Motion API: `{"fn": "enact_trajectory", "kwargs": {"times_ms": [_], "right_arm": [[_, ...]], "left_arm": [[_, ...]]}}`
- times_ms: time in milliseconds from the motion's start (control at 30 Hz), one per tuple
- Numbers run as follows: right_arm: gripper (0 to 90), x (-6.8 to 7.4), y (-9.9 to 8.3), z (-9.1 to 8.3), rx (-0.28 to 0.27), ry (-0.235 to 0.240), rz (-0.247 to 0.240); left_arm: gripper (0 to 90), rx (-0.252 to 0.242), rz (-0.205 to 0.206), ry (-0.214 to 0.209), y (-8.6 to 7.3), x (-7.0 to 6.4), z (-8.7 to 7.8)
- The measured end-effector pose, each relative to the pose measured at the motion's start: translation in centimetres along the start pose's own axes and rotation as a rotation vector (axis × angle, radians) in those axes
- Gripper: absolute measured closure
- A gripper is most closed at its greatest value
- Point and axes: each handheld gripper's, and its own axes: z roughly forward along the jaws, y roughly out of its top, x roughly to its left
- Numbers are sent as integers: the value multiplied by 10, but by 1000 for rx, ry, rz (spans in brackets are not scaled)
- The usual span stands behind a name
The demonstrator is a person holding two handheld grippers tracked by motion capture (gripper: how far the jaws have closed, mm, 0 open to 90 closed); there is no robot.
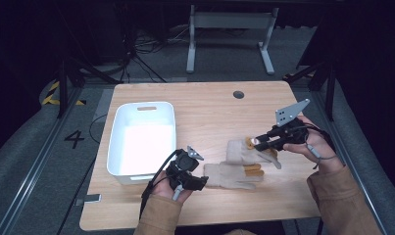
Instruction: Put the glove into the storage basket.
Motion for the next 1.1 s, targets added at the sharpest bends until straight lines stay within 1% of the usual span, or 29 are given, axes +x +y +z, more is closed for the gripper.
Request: {"fn": "enact_trajectory", "kwargs": {"times_ms": [100, 133, 200, 300, 333, 400, 533, 600, 633, 767, 900, 1000, 1067, 1100], "right_arm": [[722, 2, 3, 6, 9, 24, -5], [723, 2, 4, 10, 7, 39, -6], [722, 2, 4, 11, 7, 42, -4], [723, 4, 6, 17, 17, 48, -8], [722, 6, 7, 21, 13, 55, -12], [722, 6, 8, 22, 10, 58, -15], [722, 10, 12, 32, -3, 58, -15], [722, 11, 13, 33, -3, 58, -18], [722, 13, 14, 38, 2, 65, -26], [721, 17, 16, 45, -2, 71, -30], [721, 22, 18, 56, 10, 76, -41], [718, 24, 18, 64, 16, 77, -36], [718, 23, 16, 70, 21, 79, -21], [717, 23, 15, 75, 34, 85, -16]], "left_arm": [[424, 1, -1, 3, 0, 0, 0], [424, 2, 1, 3, 0, 0, 0], [423, 8, 5, 2, 0, 0, 0], [423, 11, 5, 1, 0, 0, 1], [424, 11, 5, 0, 0, 0, 1], [424, 10, 6, 1, 0, 0, 1], [424, 8, 3, 0, 0, 0, 1], [424, 9, 4, 0, 0, 0, 0], [424, 9, 4, 0, 0, 0, 0], [424, 9, 4, -3, 0, 1, 0], [423, 8, 6, -3, 2, 1, 1], [423, 7, 8, -5, 2, 1, 2], [424, 6, 8, -6, 3, 1, 2], [423, 6, 8, -7, 3, 1, 2]]}}
